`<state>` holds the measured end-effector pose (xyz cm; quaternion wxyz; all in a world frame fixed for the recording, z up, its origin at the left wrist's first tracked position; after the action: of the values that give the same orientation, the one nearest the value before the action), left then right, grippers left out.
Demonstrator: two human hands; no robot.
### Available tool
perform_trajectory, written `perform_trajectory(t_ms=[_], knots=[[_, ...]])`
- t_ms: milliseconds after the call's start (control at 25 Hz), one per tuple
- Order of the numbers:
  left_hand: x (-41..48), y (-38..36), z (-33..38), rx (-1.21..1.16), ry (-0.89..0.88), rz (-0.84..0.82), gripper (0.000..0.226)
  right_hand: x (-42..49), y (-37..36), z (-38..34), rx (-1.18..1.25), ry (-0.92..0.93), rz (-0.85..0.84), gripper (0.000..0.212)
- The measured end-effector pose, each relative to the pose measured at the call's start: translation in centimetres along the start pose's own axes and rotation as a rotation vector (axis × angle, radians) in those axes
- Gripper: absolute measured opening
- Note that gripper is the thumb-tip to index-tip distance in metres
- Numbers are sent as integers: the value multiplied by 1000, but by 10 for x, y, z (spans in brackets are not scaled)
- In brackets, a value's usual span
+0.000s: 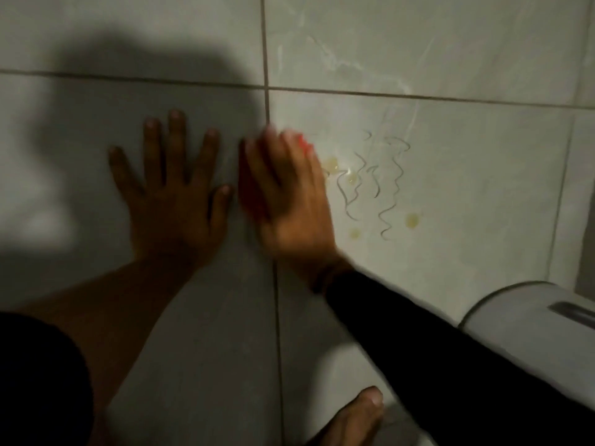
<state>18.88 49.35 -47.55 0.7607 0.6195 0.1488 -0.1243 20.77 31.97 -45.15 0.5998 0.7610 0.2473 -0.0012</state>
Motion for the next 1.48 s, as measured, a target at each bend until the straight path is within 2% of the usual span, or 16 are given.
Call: perform_trajectory(t_ms=[120,280,320,400,480,520,640,760,840,920,1000,1080,1200,1280,1360,1480], knots=[[0,-3,0,8,-12,-5,76,-66,-7,20,-84,14,-142,67],[5,-13,-4,14,-13,-3,77,-18,-11,26,69,-269,68,75],[5,-13,-5,-6,-18,-11,77,-34,-23,11,102,-228,56,75],[4,-12,-6,-35,-14,-25,77,-114,-53,-23,60,-23,-159,84],[3,-13,-5,-35,-5,-30,77,-187,-55,-2,-58,50,-280,88],[3,-13,-4,-33,-15,-20,77,-196,-53,21,-70,1,-273,80],[6,-16,-5,-32,-68,12,76,-161,-40,61,91,-448,-100,71],[3,-19,-8,-93,-104,46,75,-184,-56,22,48,-465,-74,77],[3,-19,-8,-103,-88,46,75,-223,-59,14,-44,-508,-149,59],[4,-20,-8,-94,-81,47,75,-225,-47,53,59,-765,-177,54],[3,-20,-8,-94,-98,60,76,-180,-30,98,229,-932,-40,65],[6,-20,-8,-102,-113,53,76,-133,-19,105,189,-828,69,67],[2,-16,-4,-123,-73,25,74,-145,-29,78,104,-515,-114,69],[1,-15,-4,-120,-65,-3,74,-165,-18,105,166,-576,-156,74],[1,-13,-2,-133,-61,-2,74,-128,8,158,195,-727,-12,72],[4,-12,-1,-117,-57,-6,76,-50,31,174,130,-615,68,74]])
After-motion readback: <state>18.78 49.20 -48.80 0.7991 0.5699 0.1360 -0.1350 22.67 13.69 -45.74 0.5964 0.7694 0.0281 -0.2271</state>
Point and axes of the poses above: each hand's wrist, its own x-axis towards the middle knuckle, its own y-axis out of the back of the hand, z = x × y, the point moved 4 cm from there along x, towards the middle knuckle, and after that the axes turned 13 degrees about -z, right-handed, at the moved point
